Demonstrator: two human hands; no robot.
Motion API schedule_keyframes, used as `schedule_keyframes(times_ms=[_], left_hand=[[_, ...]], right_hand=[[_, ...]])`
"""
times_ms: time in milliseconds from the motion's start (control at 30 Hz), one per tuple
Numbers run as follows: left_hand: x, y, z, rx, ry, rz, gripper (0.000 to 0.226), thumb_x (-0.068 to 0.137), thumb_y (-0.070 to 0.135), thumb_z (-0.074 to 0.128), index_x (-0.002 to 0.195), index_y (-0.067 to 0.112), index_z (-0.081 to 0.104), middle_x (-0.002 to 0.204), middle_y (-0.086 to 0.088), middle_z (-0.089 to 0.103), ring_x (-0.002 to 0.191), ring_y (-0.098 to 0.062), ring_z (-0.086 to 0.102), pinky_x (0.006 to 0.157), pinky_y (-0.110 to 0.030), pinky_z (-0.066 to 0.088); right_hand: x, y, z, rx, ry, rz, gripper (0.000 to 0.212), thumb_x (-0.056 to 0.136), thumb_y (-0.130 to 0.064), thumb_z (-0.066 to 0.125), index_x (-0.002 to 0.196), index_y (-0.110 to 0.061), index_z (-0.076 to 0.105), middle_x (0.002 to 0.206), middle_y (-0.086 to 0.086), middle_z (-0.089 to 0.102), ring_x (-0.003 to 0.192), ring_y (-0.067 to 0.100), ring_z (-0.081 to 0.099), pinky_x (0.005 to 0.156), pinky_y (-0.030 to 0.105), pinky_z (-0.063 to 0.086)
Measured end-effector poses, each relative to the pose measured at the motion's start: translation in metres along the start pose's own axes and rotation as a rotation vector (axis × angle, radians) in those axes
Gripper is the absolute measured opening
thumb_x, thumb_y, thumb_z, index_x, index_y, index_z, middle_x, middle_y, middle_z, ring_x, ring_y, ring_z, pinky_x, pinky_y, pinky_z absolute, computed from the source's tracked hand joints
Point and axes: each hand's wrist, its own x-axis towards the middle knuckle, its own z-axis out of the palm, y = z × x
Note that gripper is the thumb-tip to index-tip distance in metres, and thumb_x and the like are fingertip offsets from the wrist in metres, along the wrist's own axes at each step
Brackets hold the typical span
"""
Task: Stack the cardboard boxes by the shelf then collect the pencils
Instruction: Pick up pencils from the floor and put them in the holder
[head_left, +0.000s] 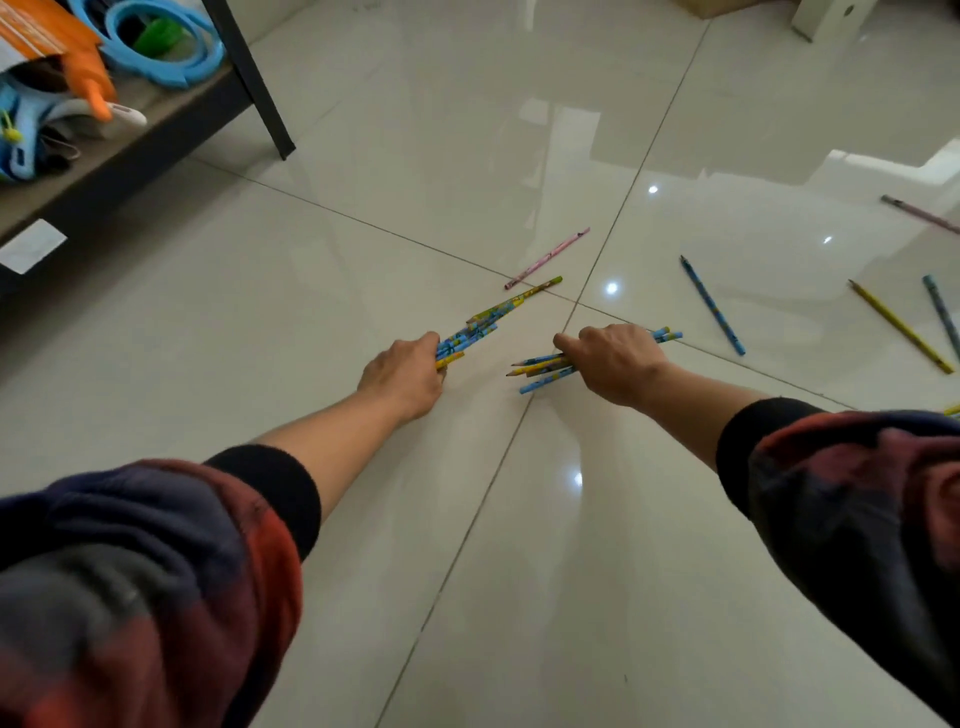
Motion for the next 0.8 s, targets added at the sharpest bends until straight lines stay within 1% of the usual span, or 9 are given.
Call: schedule_keyframes(times_ms=[100,167,267,367,467,533,600,667,800], left_hand=[[0.016,0.0,-0.021,0.018,0.056,-0.036,0.034,0.099,0.043,0.046,0.118,0.016,0.055,0.117,-0.016,0.061,0.106,-0.038,0.059,0.076,-0.035,0.041],[0.025,0.009,-0.033,-0.057,0.073,-0.062,0.033,0.099,0.037,0.048,0.12,0.014,0.059,0.118,-0.016,0.062,0.106,-0.037,0.059,0.074,-0.034,0.04],[0.029,0.023,-0.042,-0.201,0.086,-0.096,0.027,0.098,0.025,0.049,0.118,0.012,0.061,0.113,-0.014,0.063,0.097,-0.034,0.06,0.07,-0.033,0.04],[0.029,0.026,-0.036,-0.194,0.043,-0.085,0.023,0.098,0.022,0.049,0.115,0.012,0.06,0.109,-0.012,0.063,0.083,-0.028,0.053,0.068,-0.033,0.039],[0.042,0.025,-0.033,-0.189,0.037,-0.059,0.023,0.097,0.03,0.051,0.113,0.015,0.06,0.107,-0.011,0.064,0.084,-0.028,0.054,0.068,-0.033,0.04],[0.052,0.027,-0.035,-0.205,0.056,-0.034,0.025,0.096,0.036,0.054,0.112,0.017,0.059,0.106,-0.009,0.064,0.09,-0.029,0.059,0.07,-0.033,0.044],[0.064,0.032,-0.033,-0.209,0.073,-0.022,0.029,0.095,0.038,0.057,0.116,0.018,0.059,0.107,-0.007,0.064,0.094,-0.028,0.06,0.074,-0.033,0.047],[0.07,0.032,-0.03,-0.219,0.085,-0.017,0.034,0.093,0.039,0.061,0.121,0.019,0.058,0.11,-0.006,0.063,0.097,-0.028,0.06,0.076,-0.034,0.047],[0.086,0.034,-0.014,-0.249,0.074,-0.022,0.039,0.089,0.043,0.066,0.121,0.021,0.06,0.108,-0.005,0.065,0.092,-0.025,0.06,0.073,-0.031,0.046]], right_hand=[[0.01,-0.007,-0.02,-0.082,-0.041,0.074,0.024,0.1,-0.02,0.039,0.121,-0.017,0.05,0.101,0.005,0.065,0.087,0.03,0.065,0.061,0.035,0.041],[0.015,-0.015,-0.031,-0.091,-0.067,0.088,0.023,0.099,-0.022,0.04,0.118,-0.016,0.051,0.1,0.006,0.065,0.086,0.03,0.065,0.062,0.035,0.042],[0.017,-0.02,-0.055,-0.128,-0.1,0.086,0.022,0.097,-0.022,0.043,0.117,-0.014,0.051,0.101,0.007,0.063,0.084,0.029,0.064,0.06,0.034,0.042],[0.021,-0.017,-0.067,-0.187,-0.097,0.089,0.023,0.097,-0.022,0.044,0.115,-0.014,0.053,0.102,0.007,0.062,0.086,0.028,0.065,0.06,0.034,0.041],[0.034,-0.009,-0.062,-0.162,-0.063,0.104,0.025,0.096,-0.024,0.045,0.116,-0.014,0.056,0.105,0.007,0.061,0.09,0.03,0.066,0.061,0.034,0.04],[0.037,-0.002,-0.053,-0.159,-0.055,0.062,0.025,0.097,-0.025,0.043,0.116,-0.014,0.056,0.105,0.007,0.06,0.088,0.03,0.066,0.06,0.034,0.041],[0.038,0.011,-0.04,-0.194,-0.047,-0.006,0.025,0.1,-0.026,0.04,0.117,-0.014,0.054,0.105,0.007,0.059,0.086,0.03,0.066,0.058,0.034,0.039],[0.04,0.024,-0.034,-0.195,-0.005,-0.029,0.024,0.1,-0.023,0.038,0.118,-0.013,0.051,0.105,0.008,0.058,0.083,0.03,0.066,0.056,0.034,0.037],[0.061,0.051,-0.025,-0.173,0.068,0.013,0.028,0.099,-0.018,0.037,0.125,-0.011,0.046,0.11,0.011,0.054,0.077,0.031,0.065,0.053,0.036,0.036]])
